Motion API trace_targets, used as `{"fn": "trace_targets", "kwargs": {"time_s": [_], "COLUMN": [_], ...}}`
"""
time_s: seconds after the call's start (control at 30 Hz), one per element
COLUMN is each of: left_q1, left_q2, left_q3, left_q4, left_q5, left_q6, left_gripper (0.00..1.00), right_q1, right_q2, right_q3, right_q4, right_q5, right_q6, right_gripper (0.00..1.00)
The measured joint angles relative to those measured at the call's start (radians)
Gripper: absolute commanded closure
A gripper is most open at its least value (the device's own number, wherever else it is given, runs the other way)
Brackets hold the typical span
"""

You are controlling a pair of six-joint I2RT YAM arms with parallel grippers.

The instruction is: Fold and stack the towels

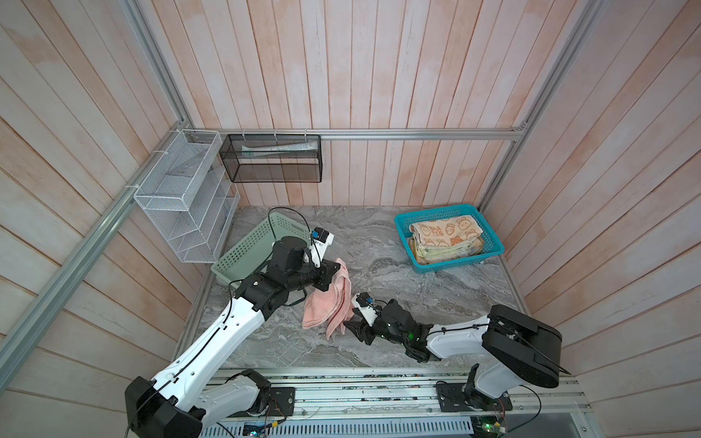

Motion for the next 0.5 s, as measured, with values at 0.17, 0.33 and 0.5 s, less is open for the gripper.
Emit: {"fn": "trace_targets", "kwargs": {"time_s": [0.17, 0.33, 0.5], "left_q1": [0.0, 0.0, 0.004], "left_q2": [0.0, 0.0, -0.012], "left_q3": [0.009, 0.018, 0.02], "left_q4": [0.0, 0.0, 0.001], "left_q5": [0.0, 0.007, 0.023], "left_q6": [-0.015, -0.026, -0.038], "left_gripper": [1.0, 1.0, 1.0], "right_q1": [0.012, 0.016, 0.016], "right_q2": [0.014, 0.054, 0.079], "right_q3": [-0.023, -0.023, -0.014], "right_q4": [0.061, 0.079, 0.085], "right_q5": [0.015, 0.069, 0.113], "right_q6": [0.008, 0.009, -0.011], "right_gripper": [0.44, 0.44, 0.46]}}
